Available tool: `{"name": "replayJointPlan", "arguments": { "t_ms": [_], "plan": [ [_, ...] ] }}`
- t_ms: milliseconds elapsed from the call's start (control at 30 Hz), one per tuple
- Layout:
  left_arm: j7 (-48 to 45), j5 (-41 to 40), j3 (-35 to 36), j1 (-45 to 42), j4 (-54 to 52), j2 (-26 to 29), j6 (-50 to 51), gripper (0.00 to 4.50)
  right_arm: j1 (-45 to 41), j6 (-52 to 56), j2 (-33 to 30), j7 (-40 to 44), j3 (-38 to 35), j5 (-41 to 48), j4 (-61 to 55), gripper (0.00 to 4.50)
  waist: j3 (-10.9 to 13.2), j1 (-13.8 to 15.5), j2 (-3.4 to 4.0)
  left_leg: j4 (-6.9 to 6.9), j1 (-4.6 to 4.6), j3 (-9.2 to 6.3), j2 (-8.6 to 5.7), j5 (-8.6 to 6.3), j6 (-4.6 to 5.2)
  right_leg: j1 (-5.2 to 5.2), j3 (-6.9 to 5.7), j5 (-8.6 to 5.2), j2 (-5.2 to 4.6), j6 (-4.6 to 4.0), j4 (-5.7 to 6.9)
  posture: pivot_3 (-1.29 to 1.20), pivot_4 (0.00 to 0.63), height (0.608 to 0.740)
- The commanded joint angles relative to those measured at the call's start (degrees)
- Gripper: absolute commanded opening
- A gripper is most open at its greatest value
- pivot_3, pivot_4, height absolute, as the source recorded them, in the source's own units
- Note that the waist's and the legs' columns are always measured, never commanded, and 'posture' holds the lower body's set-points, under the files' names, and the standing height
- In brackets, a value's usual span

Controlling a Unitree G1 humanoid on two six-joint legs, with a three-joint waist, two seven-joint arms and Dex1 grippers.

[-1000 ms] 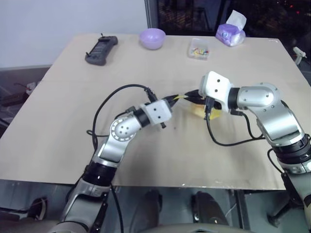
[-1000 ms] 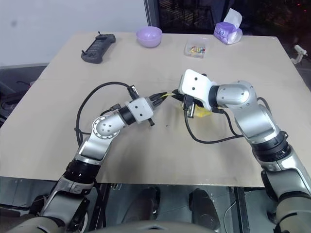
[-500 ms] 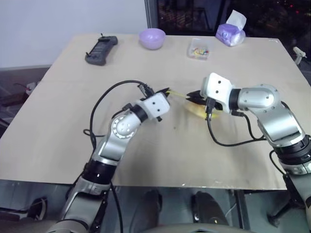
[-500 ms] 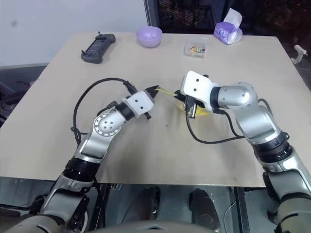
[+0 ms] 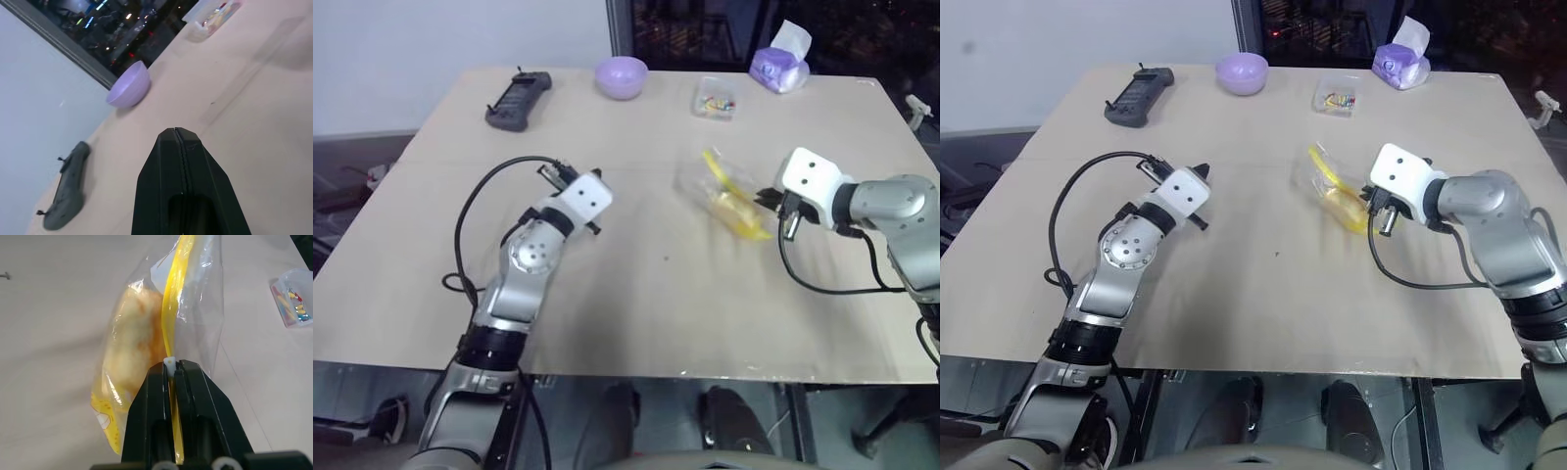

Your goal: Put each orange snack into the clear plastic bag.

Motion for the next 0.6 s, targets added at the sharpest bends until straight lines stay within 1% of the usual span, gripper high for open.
{"name": "replayJointPlan", "arguments": {
  "t_ms": [33,133,200,267,367,433,533,600],
  "plan": [
    [0.04,-0.05,-0.1,-0.81,-1.06,-0.11,-1.17,0.0,-1.09,1.65,0.87,0.12,-2.71,2.07,-4.2,0.03,0.0,-0.02,0.0,-0.01,0.0,0.0,0.0,0.0,0.0,0.0,0.0,0.0,0.0,0.0,0.0,0.0,0.15,0.74],
    [-0.49,-1.34,-0.37,-1.2,-0.98,-0.91,-3.14,0.0,-1.21,1.81,2.34,0.59,-1.69,3.2,-6.03,0.03,0.0,0.05,0.0,-0.02,0.0,-0.01,0.0,0.0,0.0,0.0,0.0,0.0,0.0,0.0,0.0,0.0,0.15,0.74],
    [-2.19,-5.19,-0.51,-1.35,-1.71,-2.85,-6.25,0.0,-1.59,1.52,3.53,0.51,-0.73,3.18,-6.41,0.03,0.0,0.1,0.0,-0.01,-0.01,0.0,0.0,0.0,0.0,0.0,0.0,0.0,-0.01,0.0,-0.01,0.0,0.15,0.74],
    [-4.95,-10.14,-0.44,-0.92,-3.56,-5.15,-6.98,0.0,-2.31,0.82,4.76,-0.01,-0.04,2.65,-5.98,0.03,0.0,0.25,0.0,-0.01,-0.01,0.01,-0.01,0.0,0.0,0.0,0.0,0.0,-0.03,0.0,-0.02,0.0,0.15,0.74],
    [-9.27,-11.53,-2.88,-0.59,-6.34,-4.69,-12.04,0.0,-3.67,0.09,7.09,-0.59,0.48,2.77,-5.79,0.03,0.01,0.15,-0.01,-0.01,-0.02,0.0,-0.01,0.0,-0.01,0.0,-0.01,0.0,-0.03,0.0,-0.02,0.0,0.15,0.74],
    [-11.2,-12.48,-3.56,-0.3,-6.97,-4.37,-13.07,0.0,-3.96,-0.15,7.77,-0.63,0.64,2.55,-5.64,0.03,0.01,0.04,-0.01,-0.04,-0.01,0.0,0.0,0.01,-0.01,-0.01,0.0,0.0,-0.02,0.0,-0.03,0.0,0.15,0.74],
    [-12.87,-12.54,-4.21,0.43,-7.27,-3.54,-13.77,0.78,-4.16,-0.53,8.24,-0.63,1.0,2.11,-5.3,0.0,0.0,0.0,0.0,-0.05,0.01,0.01,0.0,0.0,-0.01,-0.01,0.0,0.0,-0.02,0.0,-0.03,0.0,0.15,0.74],
    [-13.15,-11.86,-4.45,0.56,-7.14,-3.16,-14.49,1.72,-4.24,-0.72,8.37,-0.62,1.05,1.86,-5.13,0.0,0.0,-0.01,-0.01,-0.05,0.02,0.01,0.0,0.0,0.0,-0.01,0.01,0.0,-0.02,0.0,-0.02,0.0,0.15,0.74]
  ]
}}
